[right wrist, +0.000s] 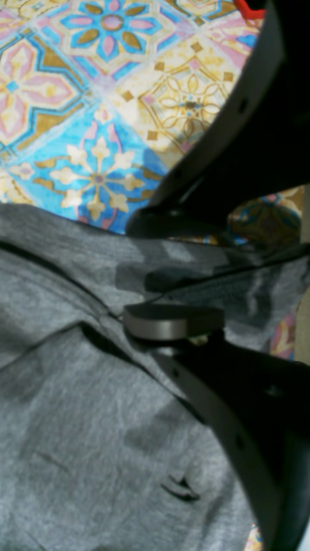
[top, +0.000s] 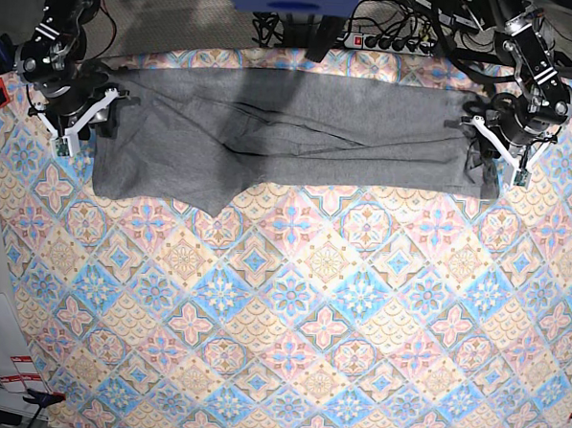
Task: Fold the T-shirt properly
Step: 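Release the strip end with the left gripper and raise it, then grasp the middle of the grey strip with the left gripper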
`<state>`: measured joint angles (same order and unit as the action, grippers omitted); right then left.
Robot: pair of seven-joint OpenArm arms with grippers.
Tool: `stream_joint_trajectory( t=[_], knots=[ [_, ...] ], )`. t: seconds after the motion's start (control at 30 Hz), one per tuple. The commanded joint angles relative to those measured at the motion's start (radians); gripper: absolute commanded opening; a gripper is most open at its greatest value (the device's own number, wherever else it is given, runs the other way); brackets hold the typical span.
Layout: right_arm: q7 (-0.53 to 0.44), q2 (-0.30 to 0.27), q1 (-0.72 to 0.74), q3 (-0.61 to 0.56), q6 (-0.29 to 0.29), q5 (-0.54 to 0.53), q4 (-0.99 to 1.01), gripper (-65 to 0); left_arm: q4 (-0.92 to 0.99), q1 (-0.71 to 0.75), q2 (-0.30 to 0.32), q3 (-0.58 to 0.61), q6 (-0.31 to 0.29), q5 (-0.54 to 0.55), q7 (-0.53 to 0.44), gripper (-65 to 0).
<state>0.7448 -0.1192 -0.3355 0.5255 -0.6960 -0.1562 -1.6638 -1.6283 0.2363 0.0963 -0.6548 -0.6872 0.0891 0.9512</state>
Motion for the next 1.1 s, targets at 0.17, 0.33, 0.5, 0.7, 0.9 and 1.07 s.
stream_joint_trajectory(
  t=[0.17, 0.33, 0.5, 0.7, 0.9, 1.07],
  knots=[
    [-0.021, -0.010, 0.003, 0.006, -0.002, -0.009, -0.020, -41.4, -0.338, 0.137, -0.027, 0.200, -0.011, 0.120, 0.058, -62.8],
    [-0.021, -0.010, 0.003, 0.006, -0.002, -0.009, -0.020, -41.4, -0.367, 0.151, -0.028, 0.370, -0.011, 0.128, 0.121, -62.8],
    [-0.021, -0.010, 0.003, 0.006, -0.002, -0.009, -0.020, -41.4, -0.369, 0.140, -0.074, 0.467, -0.011, 0.120, 0.124, -62.7],
    [-0.021, -0.010, 0.003, 0.006, -0.002, -0.009, -0.020, -41.4, -0.362, 0.090, -0.083, 0.668, -0.011, 0.119, 0.122, -62.7],
    [-0.021, -0.010, 0.003, 0.006, -0.002, -0.009, -0.020, -41.4, -0.329, 0.013, -0.083, 0.860, -0.011, 0.120, 0.127, -62.7],
    [-0.021, -0.010, 0.003, 0.006, -0.002, -0.009, -0.019, -41.4, -0.192, -0.041, -0.097, 0.955, -0.011, 0.128, 0.119, -62.7]
  ],
)
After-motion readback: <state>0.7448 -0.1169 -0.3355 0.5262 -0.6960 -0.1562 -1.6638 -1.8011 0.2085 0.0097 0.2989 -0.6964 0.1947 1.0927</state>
